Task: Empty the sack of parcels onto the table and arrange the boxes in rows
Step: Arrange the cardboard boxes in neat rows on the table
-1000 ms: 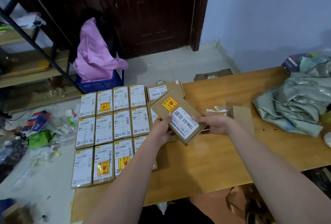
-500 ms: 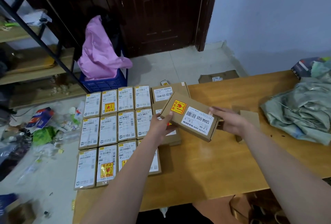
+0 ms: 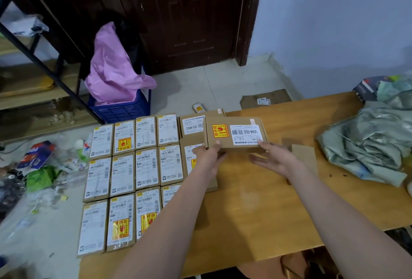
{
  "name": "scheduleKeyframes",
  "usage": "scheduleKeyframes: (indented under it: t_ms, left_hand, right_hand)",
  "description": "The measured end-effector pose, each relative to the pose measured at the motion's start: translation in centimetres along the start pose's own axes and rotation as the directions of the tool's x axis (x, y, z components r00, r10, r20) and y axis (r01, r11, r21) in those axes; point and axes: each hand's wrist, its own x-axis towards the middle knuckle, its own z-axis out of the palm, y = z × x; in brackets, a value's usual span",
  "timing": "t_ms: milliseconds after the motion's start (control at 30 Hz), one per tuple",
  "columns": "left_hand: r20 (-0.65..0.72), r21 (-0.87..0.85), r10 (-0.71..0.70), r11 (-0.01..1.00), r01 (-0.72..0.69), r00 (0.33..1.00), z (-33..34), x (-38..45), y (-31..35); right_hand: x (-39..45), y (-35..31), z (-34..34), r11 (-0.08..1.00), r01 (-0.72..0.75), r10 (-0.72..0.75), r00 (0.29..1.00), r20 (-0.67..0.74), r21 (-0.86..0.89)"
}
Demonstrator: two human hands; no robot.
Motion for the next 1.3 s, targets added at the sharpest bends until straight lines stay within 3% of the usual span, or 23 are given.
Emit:
scheduleKeyframes:
  t_ms: [133,200,233,300,400,467,633,700,1033,1300]
  left_hand:
    - [0.006,0.034,-0.04,0.999,0.04,0.999,2.1,2.1,-0.6]
    - [-0.034,0.257,-0.006,0.966,0.015,0.999,2.5,2.8,-1.2]
    - [-0.045,0.451,0.063,0.892,-0.036,0.997,2.6,3.2,-1.4]
    - [0.019,0.779,0.257,0.602,-0.176,0.966,2.6,3.4,-1.6]
    - [0.175,0.943,0.472,0.173,-0.285,0.864,1.8,3.7,-1.4]
    - [0.207,0.969,0.562,-0.006,-0.246,0.801,0.4,4.2,-1.1]
    - [0.218,0.975,0.503,-0.145,-0.166,0.836,-3.4,6.1,-0.8]
    - [0.227,0.973,0.477,-0.15,-0.175,0.849,-3.6,6.7,-0.4]
    - [0.355,0.927,0.337,-0.251,-0.28,0.872,2.9,11.9,2.2]
    - [0.302,0.913,0.13,-0.325,-0.248,0.944,5.2,16.7,3.8]
  right_hand:
    - [1.5,-1.3,-0.2,0.997,0.063,-0.06,0.996,-0.066,0.042]
    - [2.2,-1.7,-0.9,0.997,0.068,-0.065,0.992,-0.104,0.028]
    - [2.6,-1.7,-1.4,0.997,0.071,-0.068,0.991,-0.115,0.023]
    - [3.5,-1.6,-2.7,0.998,0.057,-0.052,0.985,-0.164,0.028]
    - [4.5,-1.0,-4.0,0.999,0.053,-0.051,0.976,-0.212,0.006]
    - [5.2,-0.3,-4.3,0.998,0.05,-0.057,0.97,-0.237,-0.036]
    - [6.5,0.2,-3.8,0.998,0.065,-0.067,0.959,-0.275,-0.018]
    - [7.3,-0.8,-3.5,0.995,0.093,-0.094,0.953,-0.288,-0.018]
    - [10.5,-7.4,-4.1,0.991,0.127,-0.137,0.908,-0.396,-0.051]
    - [15.1,-6.5,-2.5,0.99,0.07,-0.122,0.866,-0.485,-0.124]
